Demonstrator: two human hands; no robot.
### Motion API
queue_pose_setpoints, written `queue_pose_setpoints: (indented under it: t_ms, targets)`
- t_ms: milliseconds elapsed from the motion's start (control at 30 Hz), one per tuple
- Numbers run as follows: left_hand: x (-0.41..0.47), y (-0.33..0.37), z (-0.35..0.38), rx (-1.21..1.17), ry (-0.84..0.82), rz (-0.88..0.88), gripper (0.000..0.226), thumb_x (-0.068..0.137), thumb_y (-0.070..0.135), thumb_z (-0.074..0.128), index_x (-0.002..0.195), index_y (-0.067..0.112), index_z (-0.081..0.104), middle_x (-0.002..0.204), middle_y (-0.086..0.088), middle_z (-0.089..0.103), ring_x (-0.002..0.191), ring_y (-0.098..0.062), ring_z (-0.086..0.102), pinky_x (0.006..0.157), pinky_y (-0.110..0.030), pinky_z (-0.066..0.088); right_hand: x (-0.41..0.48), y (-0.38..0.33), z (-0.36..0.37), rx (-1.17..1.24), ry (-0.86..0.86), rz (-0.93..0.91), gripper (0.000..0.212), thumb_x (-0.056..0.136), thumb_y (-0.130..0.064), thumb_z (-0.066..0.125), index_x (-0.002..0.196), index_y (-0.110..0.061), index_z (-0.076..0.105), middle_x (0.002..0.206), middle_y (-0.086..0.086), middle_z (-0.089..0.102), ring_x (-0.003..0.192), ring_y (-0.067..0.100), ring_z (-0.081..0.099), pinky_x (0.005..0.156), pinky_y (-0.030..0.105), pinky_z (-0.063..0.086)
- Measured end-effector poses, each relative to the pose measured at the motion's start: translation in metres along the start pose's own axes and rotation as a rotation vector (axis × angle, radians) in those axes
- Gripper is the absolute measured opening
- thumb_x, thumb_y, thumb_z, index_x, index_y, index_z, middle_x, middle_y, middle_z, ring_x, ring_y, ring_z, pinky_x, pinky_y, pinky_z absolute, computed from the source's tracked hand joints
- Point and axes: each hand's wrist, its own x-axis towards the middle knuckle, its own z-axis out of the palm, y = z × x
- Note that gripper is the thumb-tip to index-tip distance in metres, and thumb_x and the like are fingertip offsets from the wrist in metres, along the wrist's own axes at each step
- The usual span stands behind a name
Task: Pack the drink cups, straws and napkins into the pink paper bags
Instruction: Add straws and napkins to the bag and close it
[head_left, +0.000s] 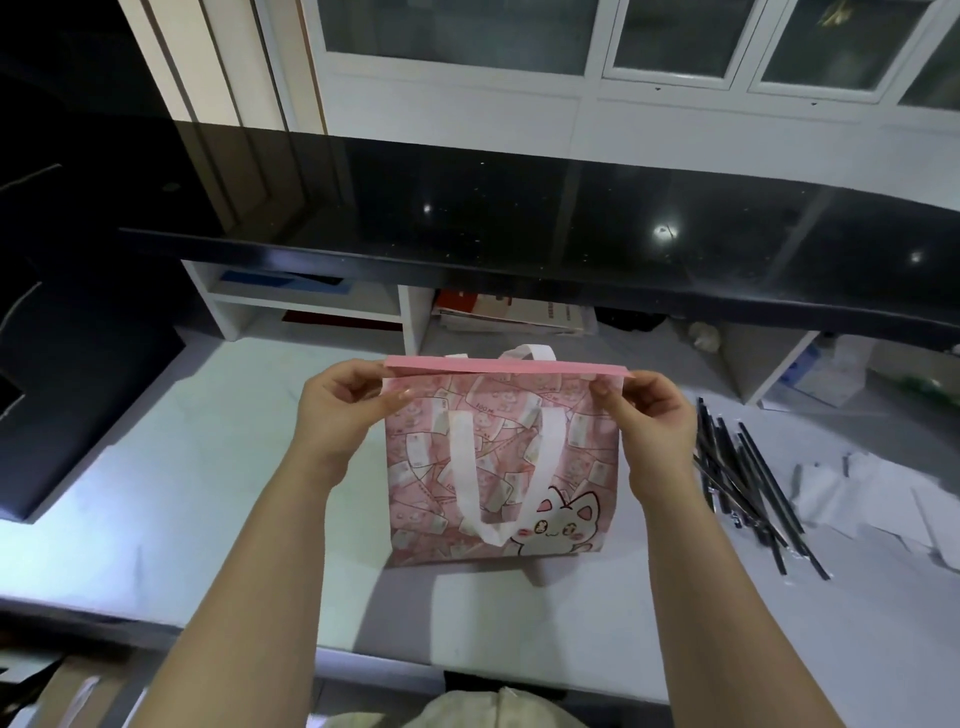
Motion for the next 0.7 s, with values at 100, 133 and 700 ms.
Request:
queue_pose_setpoints:
  t_ms: [100, 133, 700]
  targets:
    - [-0.005, 0.002, 0.003, 0.036, 0.033, 0.022, 0.032, 0.067, -0.003, 0.081, 0.081, 0.015, 0.058, 0.081, -0.003, 0.07, 0.081, -0.02, 0.067, 0.071, -0.03, 0.057, -0.001, 0.002, 0.002, -0.013, 0.017, 0.009, 0.013, 0.081, -0.007, 0.076, 0.081, -0.015, 0.065, 0.075, -0.004, 0.068, 0.071, 0.011, 0.063, 0.068, 0.028, 0.057]
    - [-0.006, 0.002, 0.005, 0.045, 0.046, 0.026, 0.036, 0.069, -0.006, 0.08, 0.082, 0.016, 0.054, 0.078, 0.0, 0.068, 0.079, -0.017, 0.067, 0.07, -0.029, 0.057, -0.001, 0.003, 0.002, -0.015, 0.024, 0.008, 0.013, 0.081, -0.007, 0.075, 0.082, -0.014, 0.064, 0.077, -0.002, 0.067, 0.073, 0.013, 0.062, 0.07, 0.031, 0.057]
    - [-0.032, 0.023, 0.027, 0.314, 0.073, 0.168, 0.035, 0.078, -0.004, 0.076, 0.086, 0.028, 0.063, 0.085, 0.009, 0.066, 0.08, 0.009, 0.061, 0.06, -0.008, 0.048, -0.007, -0.01, -0.011, -0.183, -0.104, -0.141, 0.037, 0.086, 0.013, 0.061, 0.089, -0.024, 0.058, 0.093, -0.004, 0.063, 0.079, 0.002, 0.062, 0.067, 0.016, 0.051]
